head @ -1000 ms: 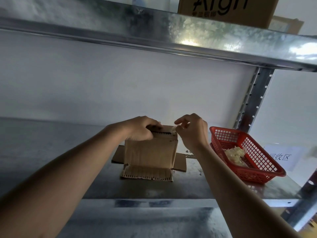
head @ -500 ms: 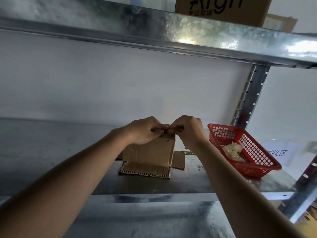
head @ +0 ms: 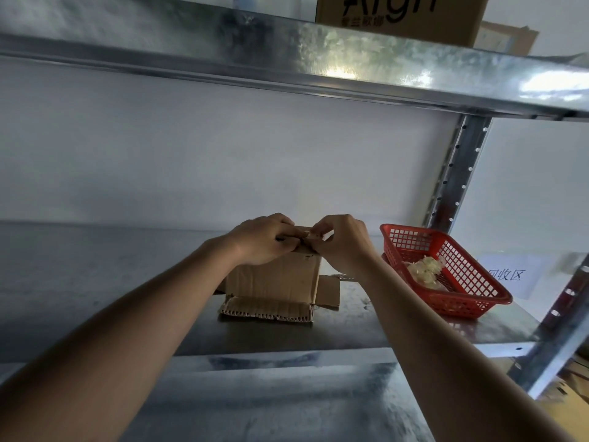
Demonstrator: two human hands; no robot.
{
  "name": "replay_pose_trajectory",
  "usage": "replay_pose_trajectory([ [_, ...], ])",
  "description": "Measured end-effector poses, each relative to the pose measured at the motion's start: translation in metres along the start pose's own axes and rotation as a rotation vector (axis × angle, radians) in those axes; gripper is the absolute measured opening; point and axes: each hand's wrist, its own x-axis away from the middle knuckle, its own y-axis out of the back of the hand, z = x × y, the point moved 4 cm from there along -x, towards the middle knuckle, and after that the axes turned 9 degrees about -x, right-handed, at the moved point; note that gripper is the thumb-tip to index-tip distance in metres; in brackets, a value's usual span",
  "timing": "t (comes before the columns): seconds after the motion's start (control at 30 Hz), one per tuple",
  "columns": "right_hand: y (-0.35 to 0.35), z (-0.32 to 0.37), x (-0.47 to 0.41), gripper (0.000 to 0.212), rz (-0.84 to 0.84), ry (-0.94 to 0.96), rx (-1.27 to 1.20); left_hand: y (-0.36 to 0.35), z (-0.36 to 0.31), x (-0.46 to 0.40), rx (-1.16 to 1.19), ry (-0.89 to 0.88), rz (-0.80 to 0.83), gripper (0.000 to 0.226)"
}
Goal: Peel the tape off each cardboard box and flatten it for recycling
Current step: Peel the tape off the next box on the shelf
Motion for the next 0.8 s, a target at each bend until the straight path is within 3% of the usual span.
replay_pose_trajectory([
  [0.1, 0.002, 0.002, 0.003, 0.006, -0.072, -0.057, -0.015, -0.001, 0.0, 0.001, -0.009, -0.01, -0.004, 0.037],
  [0.2, 0.007, 0.003, 0.008, 0.013, -0.152, -0.103, -0.032, -0.001, 0.001, 0.003, -0.024, -0.014, -0.011, 0.037],
  [0.37, 0.019, -0.012, 0.021, 0.011, -0.302, -0.268, -0.532, 0.002, 0.004, 0.002, -0.004, -0.012, -0.013, 0.038],
  [0.43, 0.022, -0.022, 0.027, 0.015, -0.333, -0.349, -0.627, 0.002, 0.006, 0.002, 0.007, -0.015, -0.013, 0.04],
  [0.57, 0.022, -0.034, 0.033, 0.034, -0.293, -0.407, -0.655, 0.0, 0.005, 0.0, -0.022, -0.027, -0.016, 0.04],
  [0.8, 0.003, -0.039, 0.039, 0.016, -0.175, -0.389, -0.697, 0.0, 0.002, 0.002, -0.007, -0.006, -0.031, 0.038],
])
